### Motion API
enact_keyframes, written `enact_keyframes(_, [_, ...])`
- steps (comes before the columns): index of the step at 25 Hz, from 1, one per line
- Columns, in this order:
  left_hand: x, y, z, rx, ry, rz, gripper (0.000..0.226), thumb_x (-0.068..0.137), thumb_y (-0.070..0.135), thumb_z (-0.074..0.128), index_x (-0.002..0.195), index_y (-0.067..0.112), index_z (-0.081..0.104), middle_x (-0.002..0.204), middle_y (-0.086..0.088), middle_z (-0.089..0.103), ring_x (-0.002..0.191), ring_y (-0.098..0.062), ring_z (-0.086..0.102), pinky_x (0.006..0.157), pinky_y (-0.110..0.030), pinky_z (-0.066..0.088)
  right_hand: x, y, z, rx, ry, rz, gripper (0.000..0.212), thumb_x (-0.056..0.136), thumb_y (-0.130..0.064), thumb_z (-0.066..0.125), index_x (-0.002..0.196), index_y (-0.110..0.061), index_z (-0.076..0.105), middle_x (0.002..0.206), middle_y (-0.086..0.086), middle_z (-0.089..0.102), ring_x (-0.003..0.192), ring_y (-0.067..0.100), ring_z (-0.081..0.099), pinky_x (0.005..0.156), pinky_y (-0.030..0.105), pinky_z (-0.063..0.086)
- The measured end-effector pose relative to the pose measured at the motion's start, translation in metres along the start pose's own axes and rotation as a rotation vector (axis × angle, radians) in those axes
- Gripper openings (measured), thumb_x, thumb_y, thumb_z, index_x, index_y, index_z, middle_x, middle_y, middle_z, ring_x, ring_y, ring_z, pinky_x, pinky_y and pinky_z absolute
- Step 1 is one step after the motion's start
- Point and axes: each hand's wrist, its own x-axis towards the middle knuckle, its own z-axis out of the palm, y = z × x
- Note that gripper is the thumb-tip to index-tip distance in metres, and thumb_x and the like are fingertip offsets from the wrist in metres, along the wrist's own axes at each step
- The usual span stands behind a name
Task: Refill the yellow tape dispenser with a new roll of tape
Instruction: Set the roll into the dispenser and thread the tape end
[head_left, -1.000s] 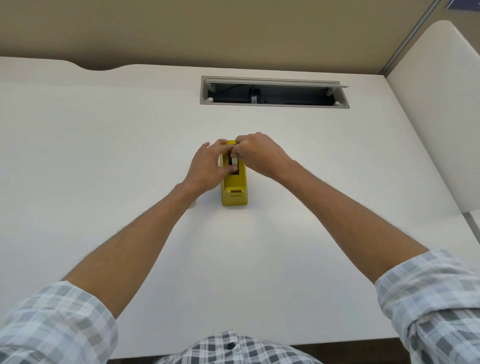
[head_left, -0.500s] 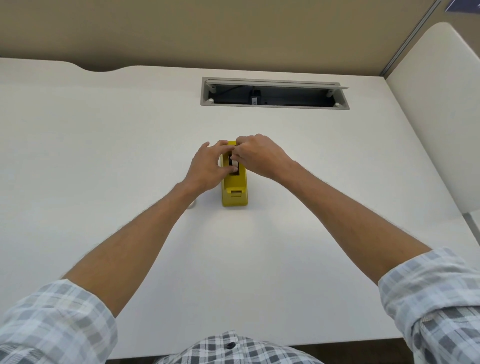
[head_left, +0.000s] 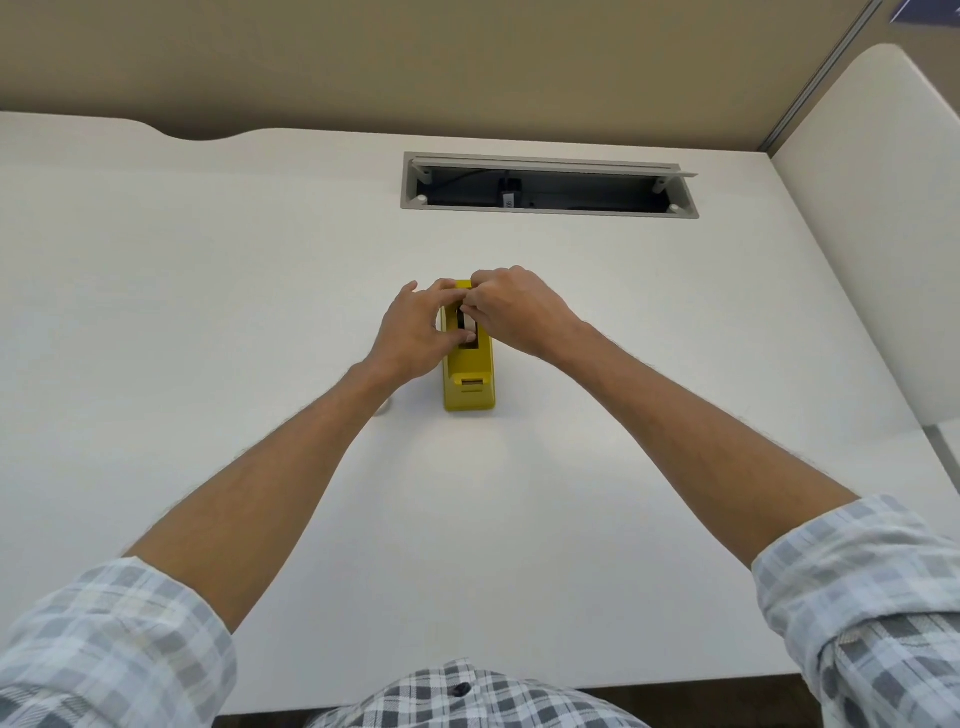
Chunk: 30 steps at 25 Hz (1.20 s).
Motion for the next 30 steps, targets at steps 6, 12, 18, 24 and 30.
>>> enact_keyframes(6, [0.0011,-0.0005,-0.0002,0.027,-0.028,-0.003,0.05,0.085,0.029,0.072,0.132,0.022,0.059,0.141,0.001,0.055,0.128,-0.028,0.047,0.12,-0.04,0.014,-0.0035,0.0073,-0.0032,-0.032,-0.052,-0.073,0.026,0.104,-0.022,0.046,0.109,-0.015,0.071,0.101,0.003,0.066,0.085,0.018,0.064,0.071,0.026,0.05])
enact_keyframes(12, [0.0013,-0.0001,-0.0004,0.029,-0.024,0.002,0.048,0.085,0.028,0.072,0.131,0.022,0.06,0.139,0.001,0.056,0.125,-0.026,0.051,0.121,-0.041,0.015,-0.0018,0.0066,-0.0034,-0.028,-0.032,-0.08,0.028,0.104,-0.021,0.044,0.11,-0.015,0.071,0.101,0.003,0.066,0.086,0.018,0.064,0.074,0.027,0.05])
enact_keyframes(18, [0.0025,-0.0014,0.0002,0.046,-0.037,-0.011,0.05,0.085,0.031,0.071,0.133,0.025,0.058,0.142,0.002,0.054,0.129,-0.029,0.046,0.121,-0.042,0.015,-0.003,0.0053,-0.0035,-0.009,-0.027,-0.059,0.029,0.105,-0.021,0.044,0.11,-0.014,0.071,0.101,0.004,0.066,0.084,0.019,0.064,0.074,0.028,0.052])
enact_keyframes(24, [0.0034,-0.002,-0.0011,0.08,-0.039,0.013,0.049,0.086,0.032,0.071,0.132,0.025,0.059,0.139,0.001,0.056,0.126,-0.024,0.051,0.123,-0.043,0.007,-0.0017,0.008,-0.0031,-0.009,-0.05,-0.089,0.026,0.103,-0.025,0.049,0.11,-0.014,0.071,0.101,0.003,0.067,0.085,0.017,0.065,0.073,0.025,0.051])
enact_keyframes(30, [0.0045,-0.0027,-0.0012,0.082,-0.047,0.015,0.048,0.086,0.031,0.071,0.132,0.025,0.059,0.139,0.001,0.056,0.125,-0.024,0.052,0.123,-0.045,0.008,-0.0002,0.0098,-0.0041,0.016,-0.045,-0.1,0.026,0.103,-0.025,0.05,0.113,-0.013,0.071,0.104,0.003,0.068,0.087,0.018,0.066,0.076,0.024,0.053])
